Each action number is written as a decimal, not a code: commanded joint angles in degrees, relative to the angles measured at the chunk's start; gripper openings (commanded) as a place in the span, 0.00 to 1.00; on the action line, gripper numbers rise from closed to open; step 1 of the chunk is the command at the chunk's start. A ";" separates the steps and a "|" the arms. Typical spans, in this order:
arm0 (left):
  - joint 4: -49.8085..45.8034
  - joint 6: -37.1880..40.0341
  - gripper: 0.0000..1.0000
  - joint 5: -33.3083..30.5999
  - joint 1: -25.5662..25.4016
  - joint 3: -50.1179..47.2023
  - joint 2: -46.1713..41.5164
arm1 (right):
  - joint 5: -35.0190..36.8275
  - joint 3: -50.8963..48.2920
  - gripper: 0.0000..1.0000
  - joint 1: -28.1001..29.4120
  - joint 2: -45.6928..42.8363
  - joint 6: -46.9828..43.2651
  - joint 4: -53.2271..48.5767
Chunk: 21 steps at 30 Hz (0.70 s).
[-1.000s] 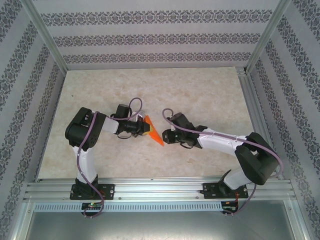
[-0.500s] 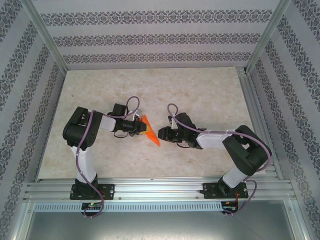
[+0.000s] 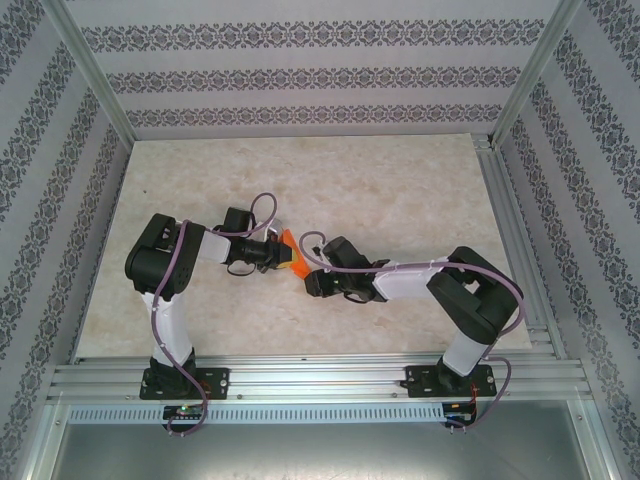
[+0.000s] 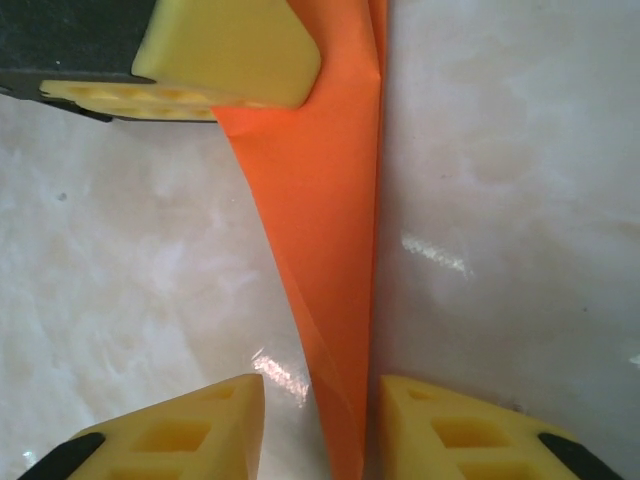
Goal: Fold a paper plane with a square sheet of paper (pick it up from the middle)
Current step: Fold the wing for the fifth time at the center of the table.
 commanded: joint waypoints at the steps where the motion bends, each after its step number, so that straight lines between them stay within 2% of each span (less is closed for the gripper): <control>1: -0.21 -0.18 0.00 -2.77 0.95 -1.67 0.16 | 5.23 1.75 0.31 0.47 1.56 -6.40 -2.22; 5: 1.40 -2.33 0.01 -3.36 0.98 -2.08 0.09 | 6.75 1.23 0.18 1.18 1.14 -8.94 -0.78; 8: 2.16 -3.92 0.03 -3.88 0.98 -2.22 -0.19 | 8.02 1.57 0.13 1.83 0.99 -11.11 -1.54; 16: -0.03 -4.10 0.04 -4.55 0.95 -1.58 -0.59 | 11.06 3.28 0.11 2.96 0.68 -15.78 -5.06; 17: 0.01 -4.29 0.06 -4.65 0.92 -1.66 -0.67 | 12.11 3.53 0.09 3.42 0.60 -16.75 -5.55; 19: 1.03 -6.00 0.15 -4.62 0.91 -2.06 -0.98 | 13.62 3.84 0.06 4.14 0.66 -18.37 -6.43; 21: 1.72 -7.88 0.19 -4.82 0.83 -2.40 -1.61 | 14.27 4.62 0.05 4.81 1.01 -19.95 -7.59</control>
